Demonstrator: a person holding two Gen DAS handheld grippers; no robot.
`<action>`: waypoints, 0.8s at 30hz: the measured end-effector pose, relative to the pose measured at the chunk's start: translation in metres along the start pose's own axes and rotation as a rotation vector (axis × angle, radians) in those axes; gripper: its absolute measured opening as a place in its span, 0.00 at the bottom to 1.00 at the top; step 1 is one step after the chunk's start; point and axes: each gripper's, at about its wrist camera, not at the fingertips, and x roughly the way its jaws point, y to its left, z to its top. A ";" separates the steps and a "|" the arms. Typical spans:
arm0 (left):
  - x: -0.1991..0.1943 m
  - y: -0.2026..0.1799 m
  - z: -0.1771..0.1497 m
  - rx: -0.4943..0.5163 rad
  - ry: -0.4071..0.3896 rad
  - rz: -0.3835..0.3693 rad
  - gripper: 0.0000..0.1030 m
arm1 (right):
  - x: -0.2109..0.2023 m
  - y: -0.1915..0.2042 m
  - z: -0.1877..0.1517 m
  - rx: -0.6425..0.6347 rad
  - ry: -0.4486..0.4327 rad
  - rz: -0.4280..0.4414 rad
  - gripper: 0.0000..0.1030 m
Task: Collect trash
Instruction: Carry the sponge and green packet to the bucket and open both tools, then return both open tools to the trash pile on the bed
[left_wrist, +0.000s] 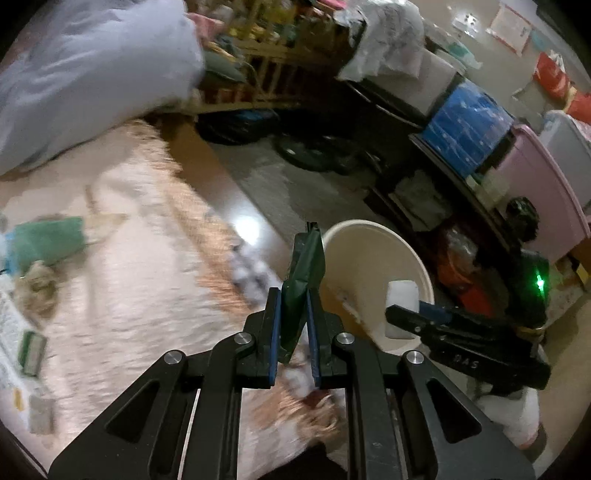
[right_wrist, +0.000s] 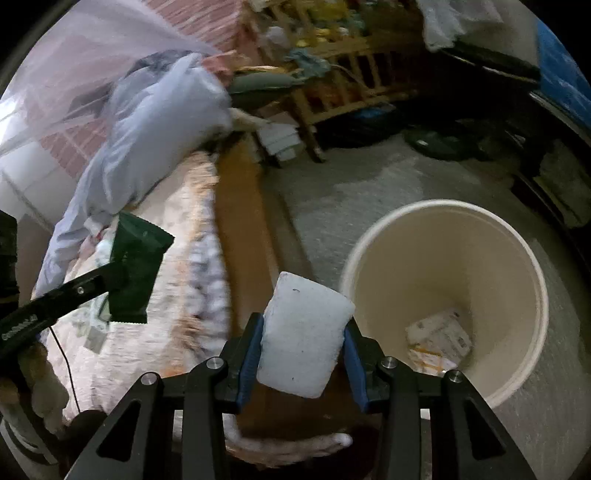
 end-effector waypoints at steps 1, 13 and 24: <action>0.005 -0.005 0.001 0.002 0.009 -0.013 0.10 | 0.000 -0.009 -0.002 0.015 0.002 -0.010 0.38; 0.067 -0.060 0.018 0.009 0.072 -0.136 0.14 | 0.011 -0.086 -0.018 0.162 0.030 -0.110 0.43; 0.064 -0.048 0.017 -0.020 0.078 -0.135 0.40 | 0.004 -0.097 -0.017 0.197 0.011 -0.141 0.74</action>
